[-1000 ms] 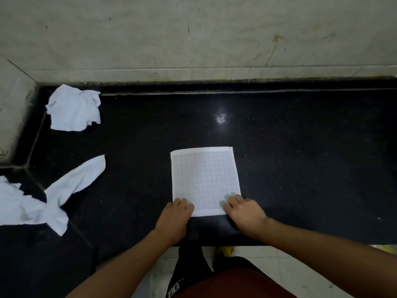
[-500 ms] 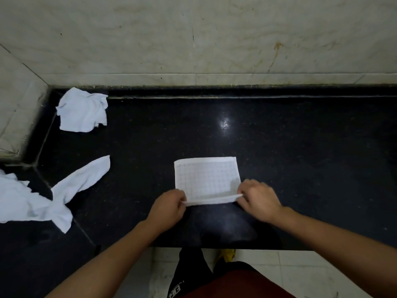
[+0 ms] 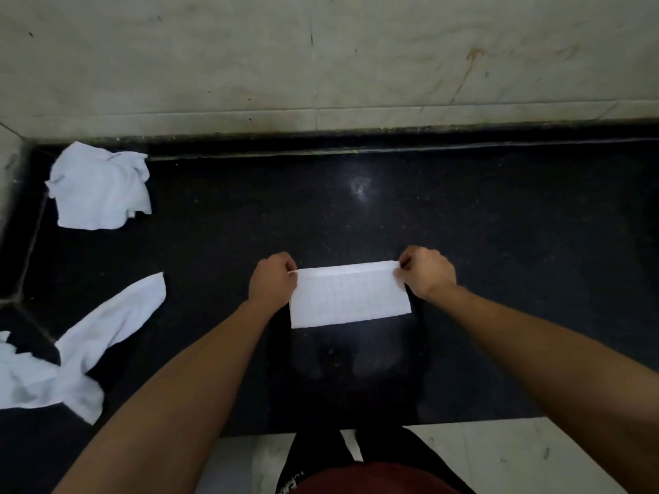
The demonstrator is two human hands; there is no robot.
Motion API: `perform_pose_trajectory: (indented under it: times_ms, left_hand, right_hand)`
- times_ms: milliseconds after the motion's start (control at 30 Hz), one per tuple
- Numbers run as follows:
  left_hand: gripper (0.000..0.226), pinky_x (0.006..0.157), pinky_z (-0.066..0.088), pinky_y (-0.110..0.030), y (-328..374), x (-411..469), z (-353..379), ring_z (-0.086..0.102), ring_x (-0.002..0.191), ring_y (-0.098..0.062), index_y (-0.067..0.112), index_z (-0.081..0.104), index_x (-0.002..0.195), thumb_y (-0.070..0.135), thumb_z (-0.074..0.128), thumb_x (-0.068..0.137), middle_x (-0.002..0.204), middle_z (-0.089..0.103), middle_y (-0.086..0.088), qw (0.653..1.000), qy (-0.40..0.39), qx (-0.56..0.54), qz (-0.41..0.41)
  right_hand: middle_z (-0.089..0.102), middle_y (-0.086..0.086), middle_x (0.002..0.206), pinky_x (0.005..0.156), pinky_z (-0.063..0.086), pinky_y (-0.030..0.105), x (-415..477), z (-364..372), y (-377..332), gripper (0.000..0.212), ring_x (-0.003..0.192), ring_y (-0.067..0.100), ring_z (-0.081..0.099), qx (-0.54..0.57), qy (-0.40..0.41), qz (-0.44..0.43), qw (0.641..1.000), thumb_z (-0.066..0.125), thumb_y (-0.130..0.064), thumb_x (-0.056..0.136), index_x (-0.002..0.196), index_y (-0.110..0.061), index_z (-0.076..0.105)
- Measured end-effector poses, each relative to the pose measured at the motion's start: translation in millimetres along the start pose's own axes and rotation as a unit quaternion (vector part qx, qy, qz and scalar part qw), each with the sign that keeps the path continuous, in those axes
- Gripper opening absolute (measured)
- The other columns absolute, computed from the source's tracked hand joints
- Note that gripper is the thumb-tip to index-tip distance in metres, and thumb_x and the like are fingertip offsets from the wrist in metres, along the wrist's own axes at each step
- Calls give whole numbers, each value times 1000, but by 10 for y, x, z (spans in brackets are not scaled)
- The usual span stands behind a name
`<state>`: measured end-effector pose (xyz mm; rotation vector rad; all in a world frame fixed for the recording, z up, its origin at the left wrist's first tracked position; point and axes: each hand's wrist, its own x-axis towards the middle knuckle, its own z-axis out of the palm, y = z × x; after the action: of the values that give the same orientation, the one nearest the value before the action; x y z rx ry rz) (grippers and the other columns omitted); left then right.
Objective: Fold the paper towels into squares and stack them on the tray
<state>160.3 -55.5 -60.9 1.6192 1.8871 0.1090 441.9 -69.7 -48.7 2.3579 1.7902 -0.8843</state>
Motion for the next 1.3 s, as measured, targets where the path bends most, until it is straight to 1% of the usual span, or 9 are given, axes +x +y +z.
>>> perform_pose_trajectory:
  times_ms: [133, 267, 433, 667, 800, 900, 1000, 1100, 1300]
  left_hand:
    - [11, 69, 50, -33, -36, 38, 61, 60, 84, -22, 16, 62, 95, 15, 61, 85, 94, 63, -4, 999, -4, 38, 1]
    - [23, 72, 47, -34, 6, -162, 81, 53, 98, -22, 12, 59, 109, 14, 59, 87, 109, 52, -6, 988, 42, 88, 118]
    - [11, 62, 47, -36, -7, -643, 269, 57, 78, -25, 9, 60, 83, 11, 51, 89, 84, 57, -4, 961, -20, 126, 245]
    - [10, 60, 45, -34, -288, -821, 365, 54, 71, -19, 12, 55, 78, 12, 54, 87, 78, 58, -1, 986, -49, 69, 143]
    - [8, 58, 39, -27, -271, -808, 334, 53, 70, -15, 14, 56, 78, 12, 55, 86, 77, 56, 3, 984, -49, 75, 153]
    - [3, 58, 44, -28, -262, -754, 267, 54, 80, -16, 12, 62, 83, 9, 61, 83, 86, 59, 1, 976, 13, 93, 196]
    - [29, 78, 51, -34, -237, -643, 160, 54, 106, -22, 13, 65, 113, 16, 65, 84, 120, 59, -4, 955, 19, 169, 243]
    - [52, 106, 35, -39, -257, -542, 81, 31, 135, -25, 18, 44, 140, 30, 57, 91, 153, 30, -4, 936, -58, 262, 226]
    - [55, 110, 26, -36, -329, -515, 92, 22, 140, -22, 20, 40, 144, 33, 55, 92, 157, 19, 0, 938, -73, 250, 227]
  right_hand:
    - [65, 4, 105, 73, 49, 34, -7, 2, -10, 24, 93, 26, 62, -59, 8, -20, 998, 59, -32, 89, 110, -22, 59]
    - [59, 2, 108, 73, 48, 33, -198, 7, -51, 26, 96, 23, 59, -46, 75, -141, 986, 60, -28, 90, 114, -19, 60]
    - [63, -3, 103, 71, 50, 31, -571, 318, -182, 18, 87, 22, 63, -57, -45, -246, 966, 52, -29, 93, 105, -22, 62]
    - [70, -3, 88, 74, 53, 33, -639, 363, 303, 8, 83, 20, 65, 22, -72, -82, 994, 63, -27, 87, 87, -21, 68]
    - [69, -2, 85, 72, 54, 36, -631, 255, 342, 15, 80, 20, 65, -1, -84, -49, 995, 62, -32, 87, 84, -19, 68]
    - [67, 3, 89, 69, 52, 36, -535, 179, 218, 17, 79, 24, 63, 7, -7, -34, 999, 60, -33, 88, 88, -16, 63]
    - [61, 8, 107, 75, 50, 37, -428, 143, 33, 30, 91, 27, 61, 12, 27, -3, 1000, 60, -38, 90, 107, -14, 58]
    - [62, 9, 114, 74, 48, 34, -371, 175, -126, 45, 99, 30, 63, -11, 2, 60, 998, 63, -41, 86, 120, -13, 53]
    - [68, 7, 97, 72, 55, 35, -281, 123, -192, 25, 83, 23, 65, 166, -54, 166, 971, 70, -27, 79, 99, -13, 67]
